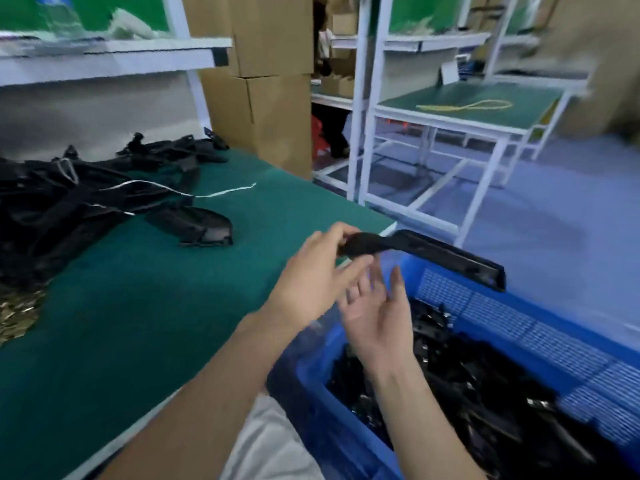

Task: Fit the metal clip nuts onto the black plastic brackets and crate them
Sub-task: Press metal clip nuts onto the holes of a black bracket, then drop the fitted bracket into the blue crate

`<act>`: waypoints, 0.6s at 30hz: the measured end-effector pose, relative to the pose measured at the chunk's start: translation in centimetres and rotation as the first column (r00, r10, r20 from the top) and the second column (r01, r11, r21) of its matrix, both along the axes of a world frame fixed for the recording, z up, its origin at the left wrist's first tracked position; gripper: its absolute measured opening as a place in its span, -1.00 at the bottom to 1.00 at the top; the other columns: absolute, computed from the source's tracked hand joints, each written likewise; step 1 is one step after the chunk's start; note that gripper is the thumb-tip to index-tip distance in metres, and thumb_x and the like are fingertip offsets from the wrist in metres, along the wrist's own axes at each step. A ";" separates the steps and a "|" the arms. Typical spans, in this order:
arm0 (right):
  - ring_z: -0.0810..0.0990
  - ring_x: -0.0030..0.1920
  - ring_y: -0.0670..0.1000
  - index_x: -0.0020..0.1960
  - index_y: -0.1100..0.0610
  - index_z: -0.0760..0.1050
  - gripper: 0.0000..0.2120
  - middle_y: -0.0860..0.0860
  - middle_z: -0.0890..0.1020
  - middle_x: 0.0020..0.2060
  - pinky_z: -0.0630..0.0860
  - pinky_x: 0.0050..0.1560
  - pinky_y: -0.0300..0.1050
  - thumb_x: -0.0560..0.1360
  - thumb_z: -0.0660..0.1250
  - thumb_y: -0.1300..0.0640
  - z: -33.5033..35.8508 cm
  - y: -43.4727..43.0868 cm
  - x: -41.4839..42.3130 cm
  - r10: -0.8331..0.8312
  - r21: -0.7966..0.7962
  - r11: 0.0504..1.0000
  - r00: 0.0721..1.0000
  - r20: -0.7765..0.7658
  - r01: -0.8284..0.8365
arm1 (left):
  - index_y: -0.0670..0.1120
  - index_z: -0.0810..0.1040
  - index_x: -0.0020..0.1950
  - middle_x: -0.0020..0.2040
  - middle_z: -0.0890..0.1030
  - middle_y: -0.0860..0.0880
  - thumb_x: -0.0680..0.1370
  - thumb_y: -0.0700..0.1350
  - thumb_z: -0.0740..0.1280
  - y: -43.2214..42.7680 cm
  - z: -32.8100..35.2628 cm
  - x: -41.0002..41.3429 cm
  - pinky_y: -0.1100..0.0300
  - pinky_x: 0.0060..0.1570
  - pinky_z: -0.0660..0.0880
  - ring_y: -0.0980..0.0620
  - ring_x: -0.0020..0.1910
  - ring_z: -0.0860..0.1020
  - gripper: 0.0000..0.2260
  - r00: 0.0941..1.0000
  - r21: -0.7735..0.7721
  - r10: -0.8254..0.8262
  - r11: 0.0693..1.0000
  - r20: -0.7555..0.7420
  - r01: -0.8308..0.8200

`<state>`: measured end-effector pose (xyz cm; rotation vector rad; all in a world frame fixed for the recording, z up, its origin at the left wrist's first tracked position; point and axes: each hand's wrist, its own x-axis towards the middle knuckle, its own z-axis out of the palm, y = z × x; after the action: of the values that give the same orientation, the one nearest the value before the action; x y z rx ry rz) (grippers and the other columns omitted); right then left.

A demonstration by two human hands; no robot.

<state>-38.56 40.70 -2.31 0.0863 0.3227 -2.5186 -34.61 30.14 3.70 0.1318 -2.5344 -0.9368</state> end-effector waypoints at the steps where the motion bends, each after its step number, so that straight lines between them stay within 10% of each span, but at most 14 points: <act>1: 0.71 -0.06 0.02 0.09 0.11 0.60 -0.74 0.06 0.71 -0.02 0.64 -0.01 -0.10 0.59 0.23 -0.01 -0.9 1.2 0.2 -0.048 -0.027 0.998 0.998 0.047 0.050 | 0.09 0.36 0.45 0.15 0.56 -0.02 0.55 0.08 0.42 1.9 -0.5 -1.4 -0.04 0.19 0.47 -0.05 0.15 0.54 -0.49 0.989 -0.052 -0.096 0.993 0.115 0.102; 6: 0.73 -0.02 0.02 0.14 0.08 0.57 -0.77 0.06 0.72 0.02 0.65 -0.02 -0.09 0.65 0.14 0.11 -4.6 3.7 1.0 -0.112 -0.027 0.992 0.972 0.206 0.120 | 0.07 0.10 0.61 0.09 0.59 0.03 0.62 0.07 0.32 4.2 -4.0 -3.6 -0.02 0.14 0.51 0.02 0.01 0.59 -0.36 0.896 -0.137 -0.221 0.947 0.386 0.292; 10: 0.71 0.08 0.13 0.18 0.04 0.52 -0.78 0.20 0.68 0.14 0.66 -0.07 -0.02 0.67 0.13 0.10 -4.3 1.3 1.8 -0.012 0.050 0.999 0.988 0.157 0.004 | 0.04 0.34 0.50 -0.18 0.60 0.19 0.63 0.01 0.33 0.4 -5.3 -1.3 0.29 -0.06 0.50 0.26 -0.19 0.59 -0.56 0.941 0.028 -0.218 0.975 0.258 0.219; 18: 0.64 0.21 0.21 0.26 0.06 0.52 -0.74 0.21 0.65 0.19 0.52 0.18 0.01 0.61 0.24 0.06 0.2 -8.7 6.6 0.251 0.228 0.950 0.957 -0.144 -0.215 | 0.32 0.46 0.28 -0.09 0.62 0.24 0.63 -0.04 0.31 -8.3 -1.8 9.1 0.47 -0.14 0.44 0.23 -0.12 0.62 -0.69 0.995 0.118 0.093 0.988 0.023 -0.095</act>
<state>-31.92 32.05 -2.08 -0.0828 0.6313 -2.2536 -25.55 21.85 1.87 0.2938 -2.4646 -1.0532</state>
